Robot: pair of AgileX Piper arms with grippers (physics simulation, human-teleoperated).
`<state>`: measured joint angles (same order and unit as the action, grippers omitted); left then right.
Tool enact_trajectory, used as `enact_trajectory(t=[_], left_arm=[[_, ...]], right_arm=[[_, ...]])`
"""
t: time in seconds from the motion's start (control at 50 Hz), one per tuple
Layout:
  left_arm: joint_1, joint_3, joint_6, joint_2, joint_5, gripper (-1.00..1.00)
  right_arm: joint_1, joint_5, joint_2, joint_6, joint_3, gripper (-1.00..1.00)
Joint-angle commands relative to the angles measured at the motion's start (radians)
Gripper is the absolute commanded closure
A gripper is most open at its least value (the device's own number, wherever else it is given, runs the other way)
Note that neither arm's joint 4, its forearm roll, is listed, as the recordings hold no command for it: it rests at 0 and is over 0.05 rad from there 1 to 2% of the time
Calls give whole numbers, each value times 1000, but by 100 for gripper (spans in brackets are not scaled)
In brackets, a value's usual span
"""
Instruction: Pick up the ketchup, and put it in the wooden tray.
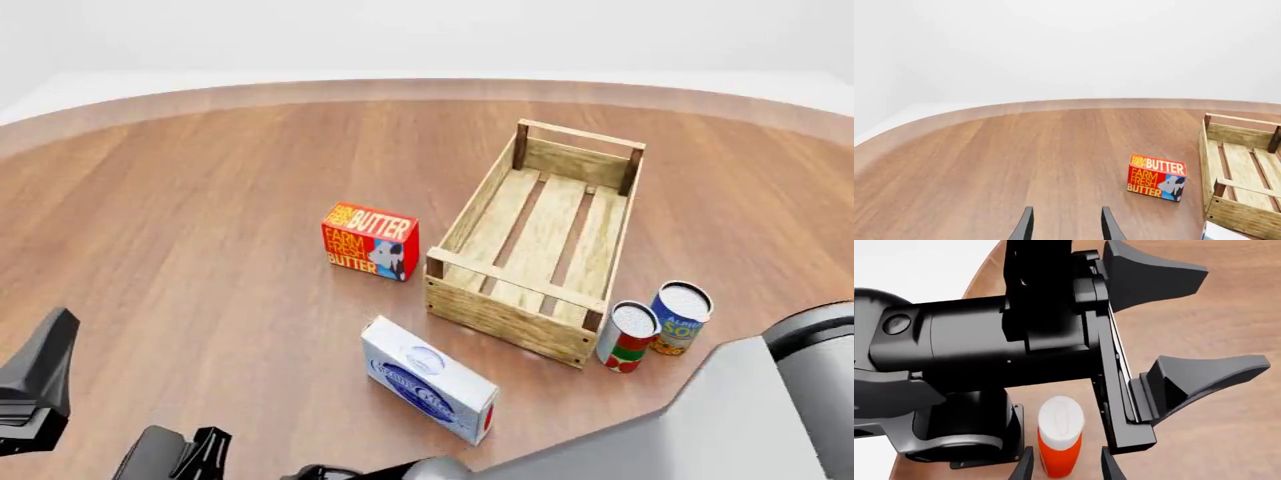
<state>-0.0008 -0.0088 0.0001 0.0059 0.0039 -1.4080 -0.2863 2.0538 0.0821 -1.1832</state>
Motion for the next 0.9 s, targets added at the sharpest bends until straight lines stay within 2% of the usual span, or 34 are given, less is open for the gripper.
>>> enact_trajectory(t=[0.02,0.62,0.64,0.9], left_arm=[[0,0,0,0,0,-100],[0,0,0,0,0,-100],[0,0,0,0,0,-100],[0,0,0,0,0,-100]], right_arm=[[-1,-3,41,0,-22,-100],[9,4,118,20,-77,-100],[11,3,119,20,-77,100],[20,-21,101,18,-43,100]])
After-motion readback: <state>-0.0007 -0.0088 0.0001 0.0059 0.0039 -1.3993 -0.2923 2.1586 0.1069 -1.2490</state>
